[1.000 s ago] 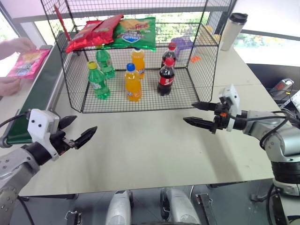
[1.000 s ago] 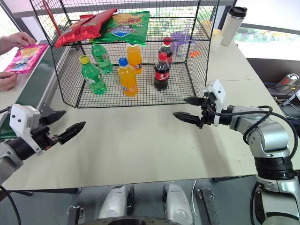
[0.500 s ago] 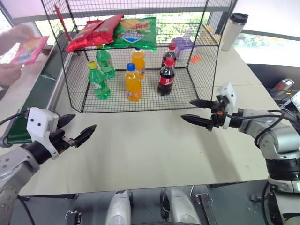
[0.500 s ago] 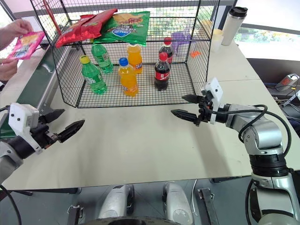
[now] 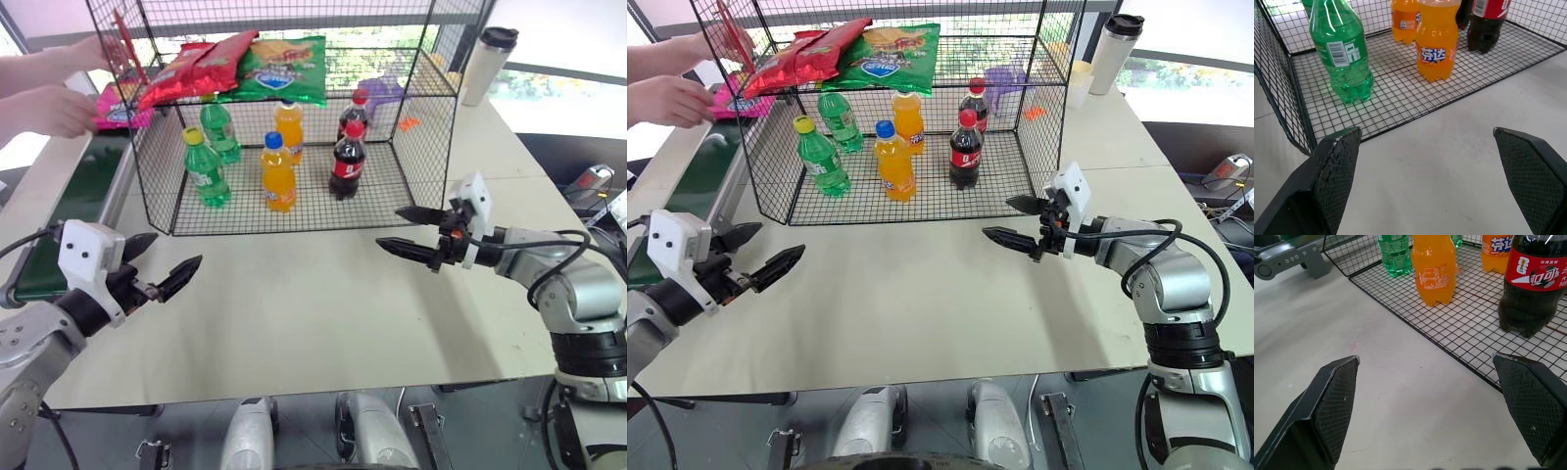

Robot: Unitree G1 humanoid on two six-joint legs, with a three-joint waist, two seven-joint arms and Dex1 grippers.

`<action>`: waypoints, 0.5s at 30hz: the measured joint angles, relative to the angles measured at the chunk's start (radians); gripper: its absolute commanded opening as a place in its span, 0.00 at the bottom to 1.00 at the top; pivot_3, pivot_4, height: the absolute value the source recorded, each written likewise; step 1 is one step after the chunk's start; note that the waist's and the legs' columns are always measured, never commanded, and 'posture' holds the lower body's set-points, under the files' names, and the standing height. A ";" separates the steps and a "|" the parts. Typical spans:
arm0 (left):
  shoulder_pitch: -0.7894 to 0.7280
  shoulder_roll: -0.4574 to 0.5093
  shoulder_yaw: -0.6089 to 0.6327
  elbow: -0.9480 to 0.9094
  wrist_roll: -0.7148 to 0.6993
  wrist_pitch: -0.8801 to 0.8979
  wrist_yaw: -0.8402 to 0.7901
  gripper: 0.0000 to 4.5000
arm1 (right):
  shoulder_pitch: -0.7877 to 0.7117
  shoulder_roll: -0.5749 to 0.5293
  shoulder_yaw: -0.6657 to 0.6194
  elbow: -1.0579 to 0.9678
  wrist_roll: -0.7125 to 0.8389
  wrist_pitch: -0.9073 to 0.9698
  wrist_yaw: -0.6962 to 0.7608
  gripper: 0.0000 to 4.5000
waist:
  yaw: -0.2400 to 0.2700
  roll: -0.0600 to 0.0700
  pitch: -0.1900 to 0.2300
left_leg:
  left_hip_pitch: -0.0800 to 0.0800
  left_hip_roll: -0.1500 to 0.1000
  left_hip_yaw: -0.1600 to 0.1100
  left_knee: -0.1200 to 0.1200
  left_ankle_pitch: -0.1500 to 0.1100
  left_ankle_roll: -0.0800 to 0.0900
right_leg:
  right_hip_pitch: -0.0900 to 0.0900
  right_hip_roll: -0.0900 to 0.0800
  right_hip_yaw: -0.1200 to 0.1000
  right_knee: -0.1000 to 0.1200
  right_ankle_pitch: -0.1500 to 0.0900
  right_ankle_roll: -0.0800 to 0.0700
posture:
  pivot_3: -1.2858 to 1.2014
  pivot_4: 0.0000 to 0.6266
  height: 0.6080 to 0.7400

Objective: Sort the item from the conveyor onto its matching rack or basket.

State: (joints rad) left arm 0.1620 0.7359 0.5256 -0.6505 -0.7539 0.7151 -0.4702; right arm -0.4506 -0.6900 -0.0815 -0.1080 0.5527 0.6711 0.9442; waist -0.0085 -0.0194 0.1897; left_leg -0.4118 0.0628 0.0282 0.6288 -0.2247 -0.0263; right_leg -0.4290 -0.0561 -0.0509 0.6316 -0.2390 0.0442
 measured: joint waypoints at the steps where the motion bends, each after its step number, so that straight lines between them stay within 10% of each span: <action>1: 0.000 0.000 0.000 0.000 0.000 0.000 0.000 0.99 | 0.000 0.000 0.000 0.000 0.000 0.000 0.000 1.00 | 0.000 0.000 0.000 | 0.000 0.000 0.000 0.000 0.000 0.000 | 0.000 0.000 0.000 0.000 0.000 0.000 | 0.52 0.24 1.00; 15: 0.036 -0.007 0.036 -0.024 0.008 0.001 0.018 0.99 | -0.060 0.044 0.035 0.071 -0.017 -0.016 0.010 1.00 | -0.003 0.000 0.000 | 0.000 0.000 0.000 0.000 0.000 0.000 | 0.000 0.000 0.000 0.000 0.000 0.000 | 0.52 0.24 1.00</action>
State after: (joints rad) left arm 0.1976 0.7293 0.5621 -0.6745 -0.7461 0.7157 -0.4519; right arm -0.5106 -0.6456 -0.0461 -0.0372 0.5354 0.6553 0.9541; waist -0.0112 -0.0194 0.1897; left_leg -0.4118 0.0631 0.0282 0.6288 -0.2246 -0.0262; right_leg -0.4290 -0.0557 -0.0508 0.6319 -0.2388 0.0443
